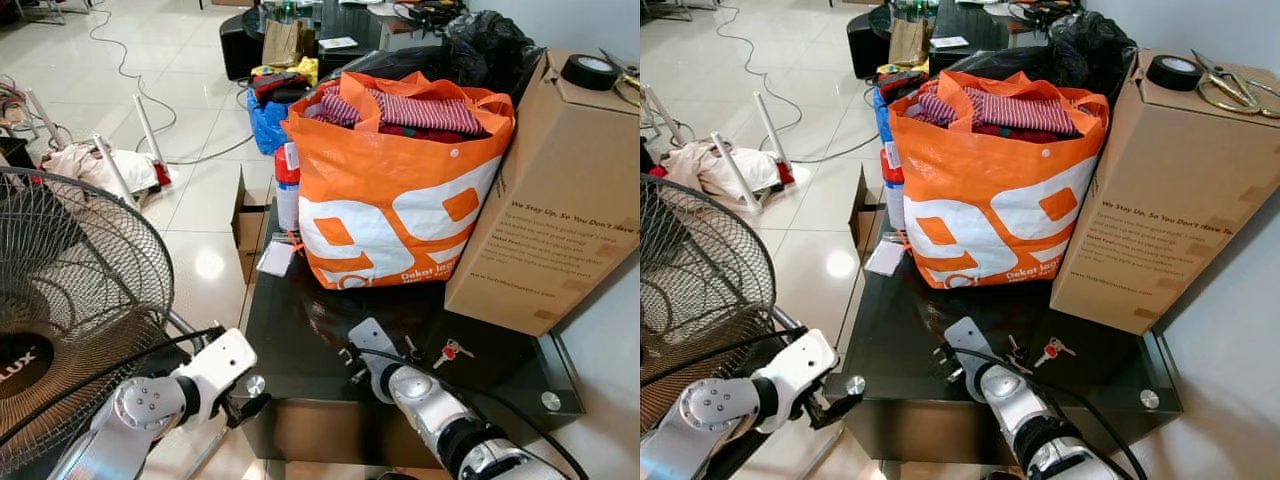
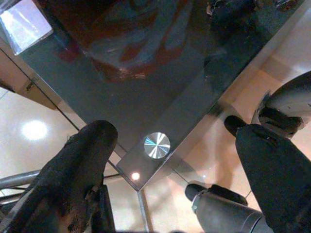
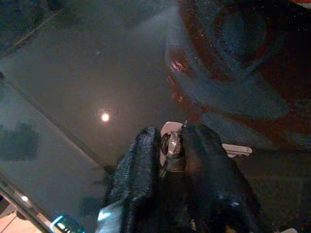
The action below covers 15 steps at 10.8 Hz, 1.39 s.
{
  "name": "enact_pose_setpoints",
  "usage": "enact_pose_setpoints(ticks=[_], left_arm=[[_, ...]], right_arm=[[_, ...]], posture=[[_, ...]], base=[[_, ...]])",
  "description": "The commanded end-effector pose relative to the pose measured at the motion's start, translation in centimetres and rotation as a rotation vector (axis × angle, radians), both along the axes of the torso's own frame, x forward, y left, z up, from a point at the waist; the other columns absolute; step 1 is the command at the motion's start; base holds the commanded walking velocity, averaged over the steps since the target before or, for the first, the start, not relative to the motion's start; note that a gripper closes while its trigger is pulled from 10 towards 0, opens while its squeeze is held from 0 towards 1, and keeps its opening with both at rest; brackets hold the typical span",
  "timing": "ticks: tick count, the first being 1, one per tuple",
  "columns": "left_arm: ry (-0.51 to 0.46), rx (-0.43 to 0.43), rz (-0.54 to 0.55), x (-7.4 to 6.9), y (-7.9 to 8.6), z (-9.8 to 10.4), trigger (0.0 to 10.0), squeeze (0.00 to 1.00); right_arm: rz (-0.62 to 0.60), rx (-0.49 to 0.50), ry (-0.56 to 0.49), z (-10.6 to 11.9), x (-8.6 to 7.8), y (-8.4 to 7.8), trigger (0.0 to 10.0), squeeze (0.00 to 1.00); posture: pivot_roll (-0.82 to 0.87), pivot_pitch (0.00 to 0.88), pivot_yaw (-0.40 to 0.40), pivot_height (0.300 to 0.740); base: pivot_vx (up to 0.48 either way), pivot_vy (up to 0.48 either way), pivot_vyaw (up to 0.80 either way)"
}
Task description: Hang keys on a hook
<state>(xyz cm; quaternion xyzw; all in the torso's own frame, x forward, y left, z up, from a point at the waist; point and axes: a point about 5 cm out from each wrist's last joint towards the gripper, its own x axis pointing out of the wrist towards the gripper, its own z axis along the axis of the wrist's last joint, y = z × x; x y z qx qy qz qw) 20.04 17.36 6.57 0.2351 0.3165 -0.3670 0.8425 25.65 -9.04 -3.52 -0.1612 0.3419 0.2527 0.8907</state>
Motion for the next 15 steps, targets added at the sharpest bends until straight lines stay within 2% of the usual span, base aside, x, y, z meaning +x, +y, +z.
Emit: enact_pose_setpoints(ticks=[1,2,3,4,6,7,8,9,15], left_arm=[[0.005,0.007,-0.01,0.2,-0.1,-0.1,10.0,0.0],[0.004,0.007,-0.013,0.2,-0.1,-0.1,10.0,0.0],[0.003,0.008,-0.017,0.4,-0.2,-0.1,10.0,0.0],[0.001,0.008,-0.023,0.4,-0.3,-0.1,10.0,0.0],[0.002,0.007,-0.026,0.4,-0.4,-0.1,10.0,0.0],[0.001,0.006,-0.027,0.4,-0.5,-0.2,10.0,0.0],[0.001,0.006,-0.027,0.4,-0.5,-0.2,10.0,0.0],[0.0,0.006,-0.028,0.5,-0.5,-0.2,10.0,0.0],[-0.005,0.009,-0.035,0.8,-0.6,-0.3,10.0,0.0]], right_arm=[[0.0,-0.001,-0.017,0.2,0.3,-0.2,0.0,0.0],[0.008,-0.007,-0.029,0.3,0.4,-0.2,3.9,0.0],[0.01,-0.022,-0.046,0.4,0.5,-0.2,10.0,0.0],[-0.017,0.02,-0.043,0.5,0.6,-0.4,10.0,1.0],[-0.004,0.015,-0.053,0.7,0.8,-0.4,10.0,1.0],[0.014,0.01,-0.051,0.7,0.7,-0.4,10.0,0.95],[0.029,0.01,-0.035,0.5,0.5,-0.5,10.0,0.07],[0.043,0.018,-0.018,0.4,0.3,-0.5,10.0,0.0],[0.044,0.035,0.011,0.1,-0.3,-1.0,10.0,0.0]], posture=[[0.02,0.0,0.019,0.74],[0.02,0.0,0.021,0.74],[0.01,0.0,0.023,0.74],[0.01,0.0,0.024,0.74],[0.01,0.0,0.022,0.74],[0.01,0.0,0.021,0.74],[0.01,0.0,0.021,0.74],[0.0,0.0,0.021,0.74],[-0.01,0.0,0.026,0.74]], base=[[0.0,0.0,0.0],[0.0,0.0,0.0],[0.0,0.0,0.0],[0.0,0.0,0.0],[0.0,0.0,0.0],[0.0,0.0,0.0],[0.0,0.0,0.0],[0.0,0.0,0.0],[0.0,0.0,0.0]])
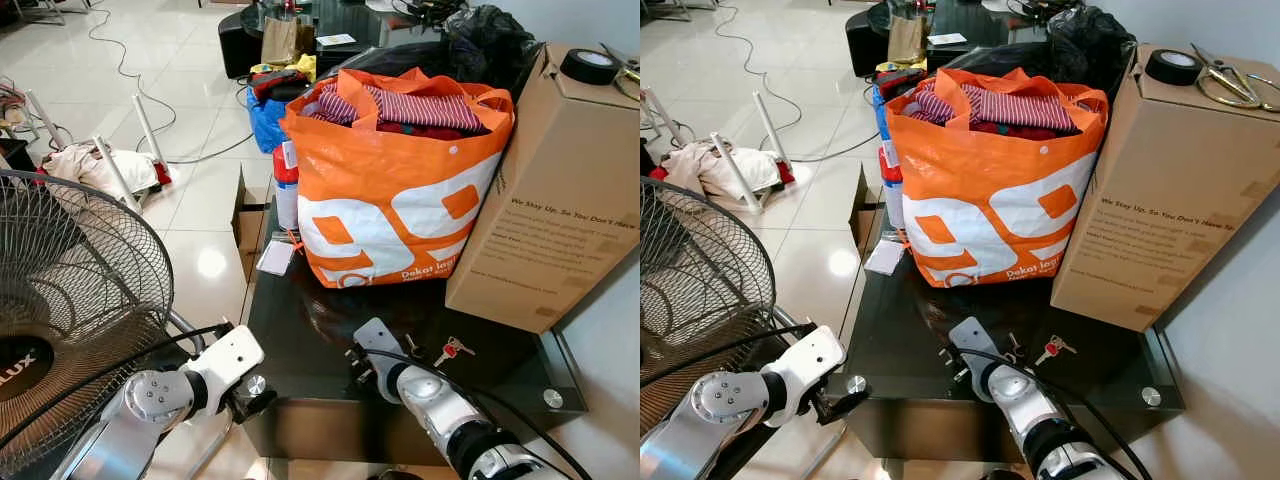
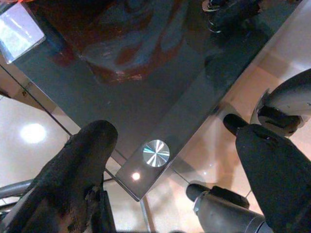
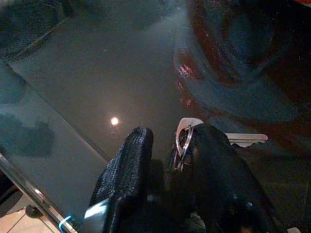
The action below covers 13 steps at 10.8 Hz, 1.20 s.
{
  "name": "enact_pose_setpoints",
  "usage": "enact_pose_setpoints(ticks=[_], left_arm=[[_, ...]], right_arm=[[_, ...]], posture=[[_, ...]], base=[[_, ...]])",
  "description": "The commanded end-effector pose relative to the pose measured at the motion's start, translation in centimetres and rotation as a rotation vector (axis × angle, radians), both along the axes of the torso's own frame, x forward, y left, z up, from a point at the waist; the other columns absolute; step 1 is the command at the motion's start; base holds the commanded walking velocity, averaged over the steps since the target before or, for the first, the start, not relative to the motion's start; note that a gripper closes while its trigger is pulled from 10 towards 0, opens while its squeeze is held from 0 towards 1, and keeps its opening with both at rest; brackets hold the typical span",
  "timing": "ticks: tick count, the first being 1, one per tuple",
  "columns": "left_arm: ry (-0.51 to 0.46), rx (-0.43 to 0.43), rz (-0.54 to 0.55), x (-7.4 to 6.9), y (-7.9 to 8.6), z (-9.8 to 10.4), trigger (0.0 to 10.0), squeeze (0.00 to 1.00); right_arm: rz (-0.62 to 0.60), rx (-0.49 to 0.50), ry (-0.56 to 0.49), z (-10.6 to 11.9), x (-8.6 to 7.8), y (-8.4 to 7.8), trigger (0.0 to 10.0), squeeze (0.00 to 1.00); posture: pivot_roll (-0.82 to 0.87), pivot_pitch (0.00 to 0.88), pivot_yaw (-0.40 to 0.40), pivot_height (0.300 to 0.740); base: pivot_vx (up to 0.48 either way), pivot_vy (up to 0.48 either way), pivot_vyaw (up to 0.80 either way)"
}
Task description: Hang keys on a hook
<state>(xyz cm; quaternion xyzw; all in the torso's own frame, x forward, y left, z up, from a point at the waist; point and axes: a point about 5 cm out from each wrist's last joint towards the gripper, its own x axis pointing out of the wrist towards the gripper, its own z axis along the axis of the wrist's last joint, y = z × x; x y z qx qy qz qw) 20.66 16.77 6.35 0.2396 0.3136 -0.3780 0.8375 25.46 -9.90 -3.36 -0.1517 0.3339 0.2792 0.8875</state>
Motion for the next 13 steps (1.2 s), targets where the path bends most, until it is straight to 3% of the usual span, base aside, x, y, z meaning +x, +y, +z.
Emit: enact_pose_setpoints(ticks=[1,3,4,5,13], left_arm=[[-0.005,0.008,-0.01,0.2,-0.1,0.0,10.0,0.0],[-0.006,0.008,-0.011,0.3,-0.1,-0.1,10.0,0.0],[-0.007,0.009,-0.012,0.4,-0.1,-0.1,10.0,0.0],[-0.007,0.009,-0.014,0.4,-0.1,-0.1,10.0,0.0],[-0.023,-0.03,-0.021,1.5,-0.6,-0.2,10.0,0.0]], right_arm=[[-0.01,-0.009,0.013,-0.2,-0.2,-0.5,10.0,0.0],[-0.028,-0.02,0.015,-0.3,-0.3,-0.8,10.0,0.0],[-0.032,-0.019,0.017,-0.3,-0.3,-0.9,7.0,0.0],[-0.035,-0.015,0.017,-0.3,-0.3,-0.9,0.0,0.0],[-0.055,0.027,-0.02,0.5,0.5,-1.0,0.0,0.0]], posture=[[-0.01,0.0,0.027,0.74],[-0.01,0.0,0.029,0.74],[-0.01,0.0,0.031,0.74],[-0.01,0.0,0.033,0.74],[-0.04,0.0,0.044,0.74]], base=[[0.0,0.0,0.0],[0.0,0.0,0.0],[0.0,0.0,0.0],[0.0,0.0,0.0],[0.0,0.0,0.0]])
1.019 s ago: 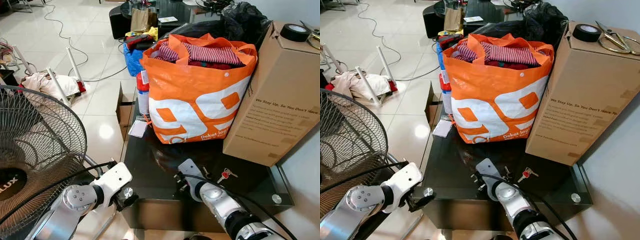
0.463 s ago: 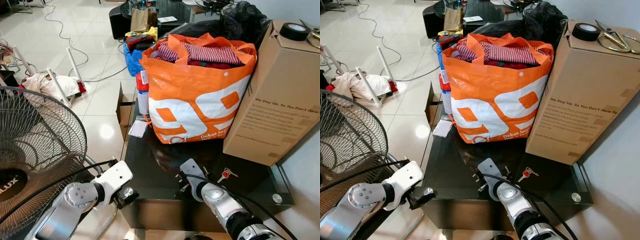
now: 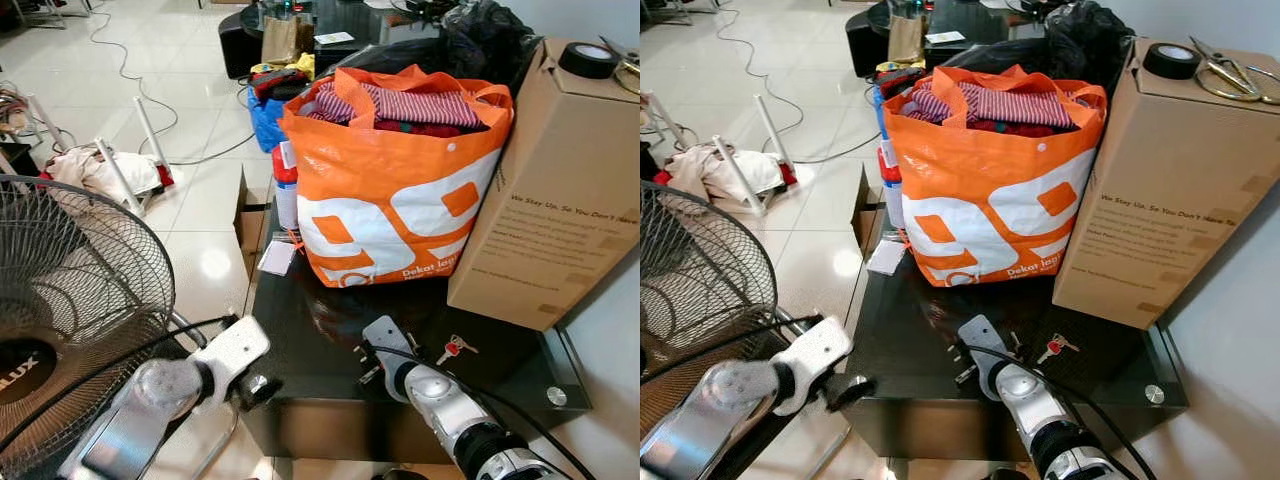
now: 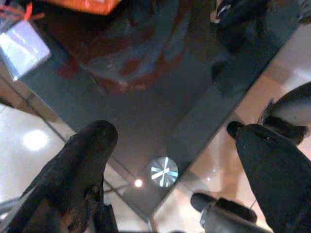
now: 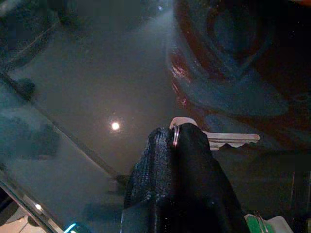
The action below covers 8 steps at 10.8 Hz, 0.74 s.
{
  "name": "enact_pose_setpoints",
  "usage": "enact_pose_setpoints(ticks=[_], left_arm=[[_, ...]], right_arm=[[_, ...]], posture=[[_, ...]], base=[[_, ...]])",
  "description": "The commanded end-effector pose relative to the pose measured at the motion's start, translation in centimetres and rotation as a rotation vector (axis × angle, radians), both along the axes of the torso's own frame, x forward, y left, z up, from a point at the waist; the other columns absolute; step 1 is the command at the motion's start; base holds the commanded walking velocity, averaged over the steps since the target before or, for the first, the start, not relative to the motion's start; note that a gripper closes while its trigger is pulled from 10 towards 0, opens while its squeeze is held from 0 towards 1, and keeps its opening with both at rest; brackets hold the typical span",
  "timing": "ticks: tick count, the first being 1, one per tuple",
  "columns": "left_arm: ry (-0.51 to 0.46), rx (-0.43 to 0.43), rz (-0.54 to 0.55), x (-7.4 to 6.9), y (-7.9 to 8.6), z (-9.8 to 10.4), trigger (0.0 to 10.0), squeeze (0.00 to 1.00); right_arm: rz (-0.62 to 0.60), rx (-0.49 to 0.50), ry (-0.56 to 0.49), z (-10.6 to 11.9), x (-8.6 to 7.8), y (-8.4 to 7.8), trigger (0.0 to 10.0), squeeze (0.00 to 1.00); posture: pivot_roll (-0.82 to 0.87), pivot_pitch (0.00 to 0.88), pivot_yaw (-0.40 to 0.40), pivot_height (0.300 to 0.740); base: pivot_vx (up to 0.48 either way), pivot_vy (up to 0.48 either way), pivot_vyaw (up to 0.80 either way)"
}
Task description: Hang keys on a hook
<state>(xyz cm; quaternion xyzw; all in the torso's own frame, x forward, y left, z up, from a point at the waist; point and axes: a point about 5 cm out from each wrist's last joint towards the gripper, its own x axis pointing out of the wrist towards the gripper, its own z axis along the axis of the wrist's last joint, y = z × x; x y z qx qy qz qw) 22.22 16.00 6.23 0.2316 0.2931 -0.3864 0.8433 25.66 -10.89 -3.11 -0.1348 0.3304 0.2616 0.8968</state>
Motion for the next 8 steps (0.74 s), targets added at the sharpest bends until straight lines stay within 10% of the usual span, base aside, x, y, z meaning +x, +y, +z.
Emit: enact_pose_setpoints(ticks=[1,6,8], left_arm=[[-0.004,-0.021,0.003,0.4,-0.1,0.1,10.0,0.0],[-0.088,-0.111,0.078,2.5,-0.4,1.3,10.0,0.0],[-0.249,-0.15,0.2,3.4,-0.1,3.0,10.0,0.0]], right_arm=[[-0.021,0.047,-0.021,0.8,0.8,0.2,0.0,0.0],[0.016,0.212,-0.226,5.1,2.8,0.6,0.0,0.0],[-0.106,0.281,-0.447,9.9,3.7,-1.0,3.0,0.0]], posture=[[-0.04,0.0,0.044,0.74],[-0.02,0.0,0.043,0.74],[0.0,0.0,0.019,0.74]], base=[[0.0,0.0,0.0],[0.0,0.0,0.0],[0.0,0.0,0.0]])
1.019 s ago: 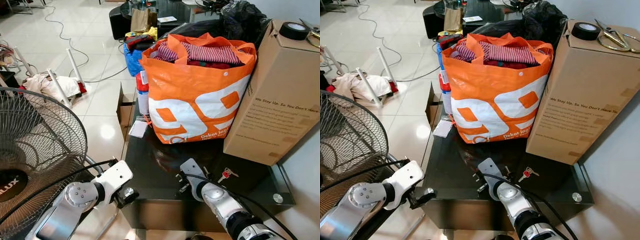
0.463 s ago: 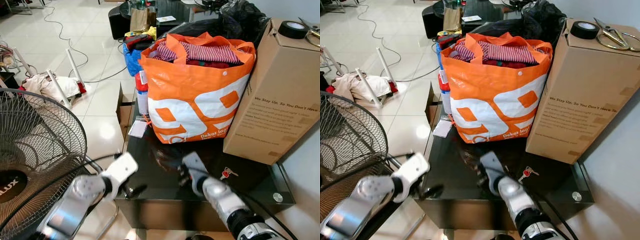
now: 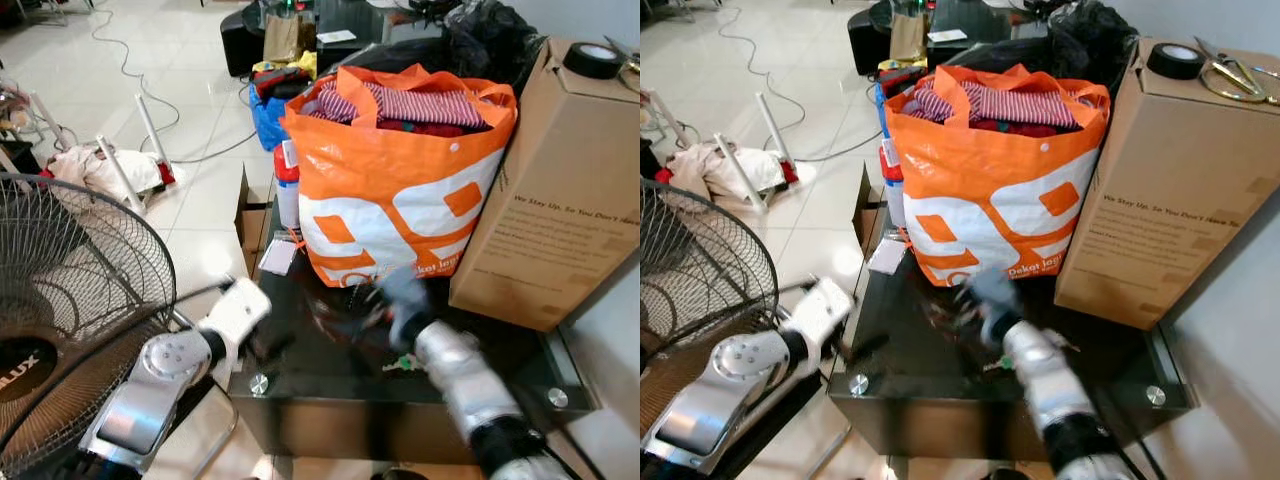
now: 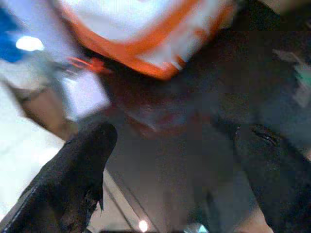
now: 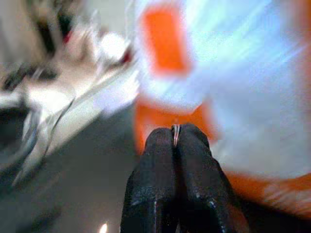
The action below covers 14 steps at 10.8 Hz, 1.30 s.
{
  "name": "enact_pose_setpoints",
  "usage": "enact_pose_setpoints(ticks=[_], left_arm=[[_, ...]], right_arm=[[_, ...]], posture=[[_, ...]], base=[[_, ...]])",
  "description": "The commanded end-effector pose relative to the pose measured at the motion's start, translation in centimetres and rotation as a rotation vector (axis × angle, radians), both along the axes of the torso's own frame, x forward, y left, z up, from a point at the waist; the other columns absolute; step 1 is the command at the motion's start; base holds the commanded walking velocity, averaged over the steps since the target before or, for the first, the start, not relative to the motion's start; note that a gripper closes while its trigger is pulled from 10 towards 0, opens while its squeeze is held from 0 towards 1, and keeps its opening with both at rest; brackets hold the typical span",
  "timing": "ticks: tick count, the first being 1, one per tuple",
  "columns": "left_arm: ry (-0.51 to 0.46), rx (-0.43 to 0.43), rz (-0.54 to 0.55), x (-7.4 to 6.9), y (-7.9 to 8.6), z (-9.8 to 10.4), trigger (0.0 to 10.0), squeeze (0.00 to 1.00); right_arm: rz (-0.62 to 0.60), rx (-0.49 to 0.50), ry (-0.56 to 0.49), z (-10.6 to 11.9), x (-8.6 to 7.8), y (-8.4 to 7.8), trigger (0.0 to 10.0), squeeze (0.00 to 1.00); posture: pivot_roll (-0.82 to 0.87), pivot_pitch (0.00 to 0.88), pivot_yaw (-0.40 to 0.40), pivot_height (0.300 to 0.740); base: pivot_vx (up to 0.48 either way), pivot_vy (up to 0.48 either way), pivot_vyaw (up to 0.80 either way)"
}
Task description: Hang keys on a hook
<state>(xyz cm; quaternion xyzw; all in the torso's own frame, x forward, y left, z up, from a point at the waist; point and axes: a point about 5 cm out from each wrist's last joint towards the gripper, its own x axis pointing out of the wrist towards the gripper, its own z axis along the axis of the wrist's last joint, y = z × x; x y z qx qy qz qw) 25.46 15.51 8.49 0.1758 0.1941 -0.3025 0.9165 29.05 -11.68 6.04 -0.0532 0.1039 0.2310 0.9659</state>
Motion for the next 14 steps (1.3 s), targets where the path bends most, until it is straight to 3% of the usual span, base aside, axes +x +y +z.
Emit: enact_pose_setpoints(ticks=[1,2,3,5,7,8,11,12,14], left_arm=[[-0.069,0.002,0.047,0.4,0.5,1.0,10.0,0.0],[-0.184,-0.068,0.168,0.9,0.8,2.9,10.0,0.0],[-0.252,-0.124,0.257,1.0,1.1,4.1,10.0,0.0],[-0.314,-0.151,0.331,0.7,1.0,4.9,10.0,0.0],[-0.313,-0.163,0.321,0.9,-0.1,4.6,10.0,0.0],[-0.322,-0.162,0.313,1.1,-0.2,4.9,10.0,0.0],[-0.316,-0.162,0.315,1.0,-0.4,4.7,10.0,0.0],[-0.309,-0.16,0.315,0.7,-0.4,4.5,10.0,0.0],[-0.306,-0.167,0.332,0.6,0.0,4.4,10.0,0.0]], right_arm=[[-0.049,0.034,-0.053,1.3,0.4,-0.5,3.0,0.0],[-0.226,0.058,-0.134,3.1,0.0,-2.5,10.0,0.0],[-0.288,0.14,-0.146,4.3,-1.1,-3.6,10.0,0.0],[-0.361,0.163,-0.216,6.2,-1.9,-4.2,10.0,0.0],[-0.424,0.247,-0.201,6.7,-2.7,-4.7,10.0,0.0],[-0.425,0.342,-0.194,7.0,-2.9,-4.2,10.0,0.0],[-0.506,0.355,-0.171,6.8,-3.8,-5.1,10.0,0.0],[-0.507,0.431,-0.16,7.1,-3.9,-4.9,10.0,0.0],[-0.498,0.401,-0.173,7.3,-4.0,-4.5,10.0,0.0]], posture=[[0.0,0.0,0.018,0.74],[0.01,0.0,0.013,0.74],[0.01,0.0,0.004,0.74],[-0.01,0.0,0.004,0.74],[-0.03,0.0,0.022,0.74],[-0.04,0.0,0.032,0.74],[-0.05,0.0,0.026,0.74],[-0.05,0.0,0.018,0.74],[-0.06,0.0,0.016,0.74]], base=[[0.0,0.0,0.0],[0.0,0.0,0.0],[0.0,0.0,0.0],[0.0,0.0,0.0],[0.0,0.0,0.0],[0.0,0.0,0.0],[0.0,0.0,0.0],[0.0,0.0,0.0],[0.0,0.0,0.0]])
